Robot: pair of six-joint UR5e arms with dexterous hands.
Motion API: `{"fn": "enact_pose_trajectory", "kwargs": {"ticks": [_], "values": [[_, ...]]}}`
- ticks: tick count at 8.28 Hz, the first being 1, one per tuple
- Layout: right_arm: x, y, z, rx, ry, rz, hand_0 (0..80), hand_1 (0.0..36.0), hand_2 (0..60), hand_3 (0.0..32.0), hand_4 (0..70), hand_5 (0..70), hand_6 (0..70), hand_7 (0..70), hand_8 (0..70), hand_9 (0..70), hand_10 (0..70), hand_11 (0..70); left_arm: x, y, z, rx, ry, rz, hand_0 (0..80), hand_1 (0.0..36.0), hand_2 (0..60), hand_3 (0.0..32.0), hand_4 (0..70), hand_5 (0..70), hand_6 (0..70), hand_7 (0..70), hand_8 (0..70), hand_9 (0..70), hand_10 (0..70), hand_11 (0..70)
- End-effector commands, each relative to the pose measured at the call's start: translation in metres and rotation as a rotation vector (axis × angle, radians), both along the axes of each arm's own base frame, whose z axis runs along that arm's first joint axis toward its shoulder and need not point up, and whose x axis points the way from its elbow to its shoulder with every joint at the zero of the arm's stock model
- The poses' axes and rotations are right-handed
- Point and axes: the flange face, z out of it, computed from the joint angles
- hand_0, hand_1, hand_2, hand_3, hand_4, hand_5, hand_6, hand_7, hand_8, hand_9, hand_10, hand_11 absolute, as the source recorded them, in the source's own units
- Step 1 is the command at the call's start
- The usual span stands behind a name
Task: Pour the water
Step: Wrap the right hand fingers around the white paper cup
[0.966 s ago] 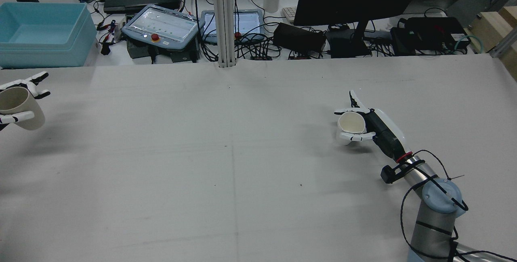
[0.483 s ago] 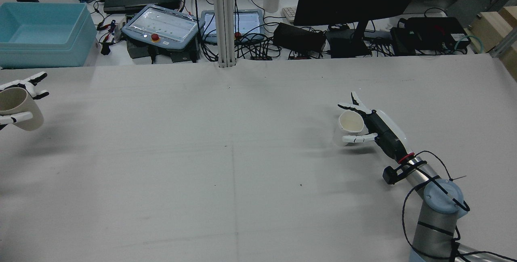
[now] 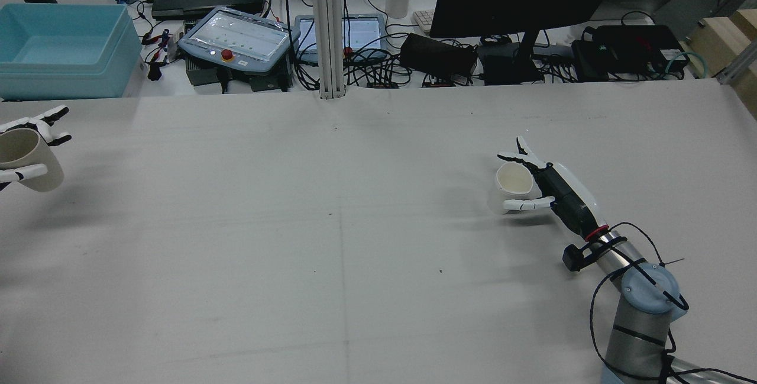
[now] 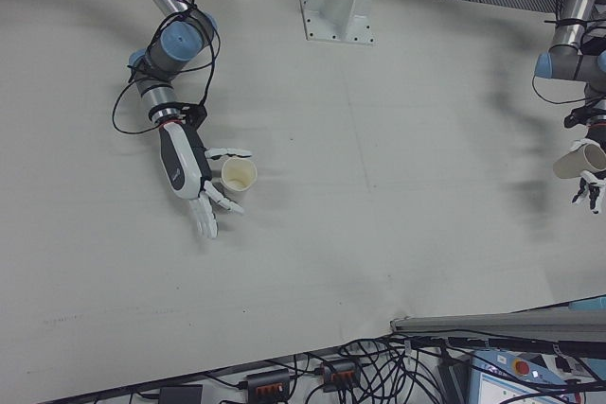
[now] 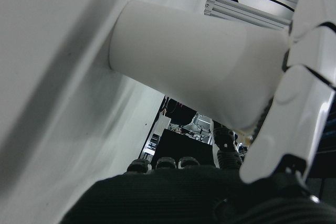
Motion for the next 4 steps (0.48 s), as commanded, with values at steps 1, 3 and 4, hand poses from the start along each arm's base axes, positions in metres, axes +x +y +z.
{"fn": "enact_pose_trajectory", "kwargs": {"ticks": [1, 3, 4], "values": [[-0.0028, -0.0009, -0.0024, 0.003, 0.002, -0.001, 49.0, 15.1, 13.1, 0.0, 35.3, 16.0, 1.2, 0.0, 0.0, 0.0, 1.4, 2.8, -0.0017, 0.0023, 0.0033, -0.004, -0.001, -0.001, 40.5, 36.0, 60.0, 0.0, 29.1, 66.1, 9.3, 7.7, 0.8, 0.1, 9.7, 16.3], [-0.0041, -0.0008, -0.0032, 0.004, 0.003, -0.002, 49.3, 15.2, 17.0, 0.0, 51.4, 16.2, 3.2, 1.1, 0.0, 0.0, 3.7, 5.9, -0.0025, 0.0035, 0.0049, -0.007, -0.003, -0.001, 40.6, 36.0, 60.0, 0.0, 29.2, 65.8, 9.2, 7.7, 0.8, 0.1, 9.8, 16.3], [-0.0041, -0.0008, -0.0032, 0.004, 0.003, -0.002, 49.1, 14.8, 16.9, 0.0, 51.4, 15.9, 3.5, 1.9, 0.0, 0.0, 3.5, 5.6, -0.0024, 0.0035, 0.0047, -0.005, -0.002, -0.001, 40.8, 36.0, 60.0, 0.0, 29.3, 65.8, 9.2, 7.9, 0.8, 0.1, 9.8, 16.3]]}}
